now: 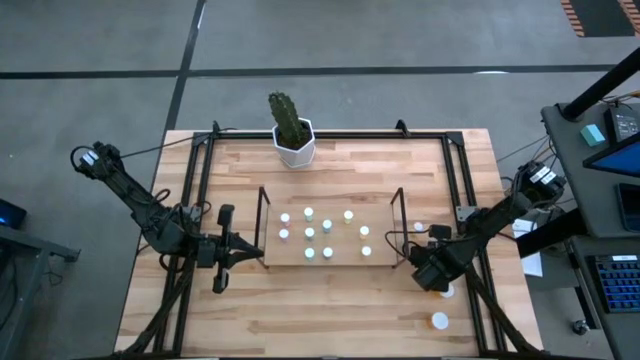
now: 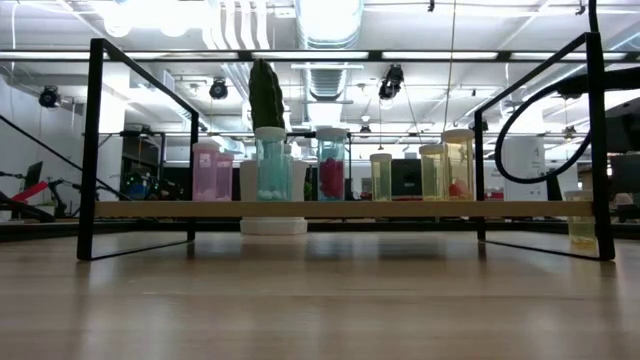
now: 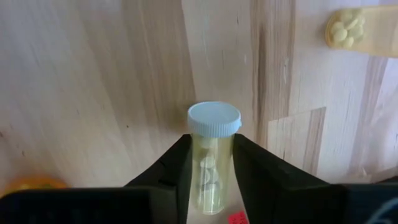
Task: Pick and place medicine bottles onto shelf by color
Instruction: Put the yellow pill bottle on the shelf aligned with the other yellow pill bottle
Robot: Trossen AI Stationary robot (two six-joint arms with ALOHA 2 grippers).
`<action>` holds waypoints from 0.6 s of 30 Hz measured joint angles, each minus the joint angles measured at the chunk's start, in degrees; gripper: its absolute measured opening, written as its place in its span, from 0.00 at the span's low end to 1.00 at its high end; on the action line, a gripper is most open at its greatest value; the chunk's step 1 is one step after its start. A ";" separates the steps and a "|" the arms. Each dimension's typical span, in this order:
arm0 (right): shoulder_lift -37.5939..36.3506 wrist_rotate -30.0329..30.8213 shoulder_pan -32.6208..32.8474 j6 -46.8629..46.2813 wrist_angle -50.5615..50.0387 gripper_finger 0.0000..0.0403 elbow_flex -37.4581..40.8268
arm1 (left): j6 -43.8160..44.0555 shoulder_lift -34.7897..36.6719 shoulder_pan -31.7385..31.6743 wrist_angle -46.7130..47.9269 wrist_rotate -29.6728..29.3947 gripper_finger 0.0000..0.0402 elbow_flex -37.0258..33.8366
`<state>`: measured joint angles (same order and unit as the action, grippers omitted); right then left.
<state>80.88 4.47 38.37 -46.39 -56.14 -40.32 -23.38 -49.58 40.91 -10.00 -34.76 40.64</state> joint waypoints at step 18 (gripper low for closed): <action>-12.18 0.75 0.53 -9.85 -6.30 0.19 -0.35 | 0.02 0.00 -0.02 -0.03 0.00 0.00 0.00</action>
<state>68.71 5.22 38.90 -56.24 -62.43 -40.66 -23.35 -49.58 40.89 -10.03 -34.76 40.64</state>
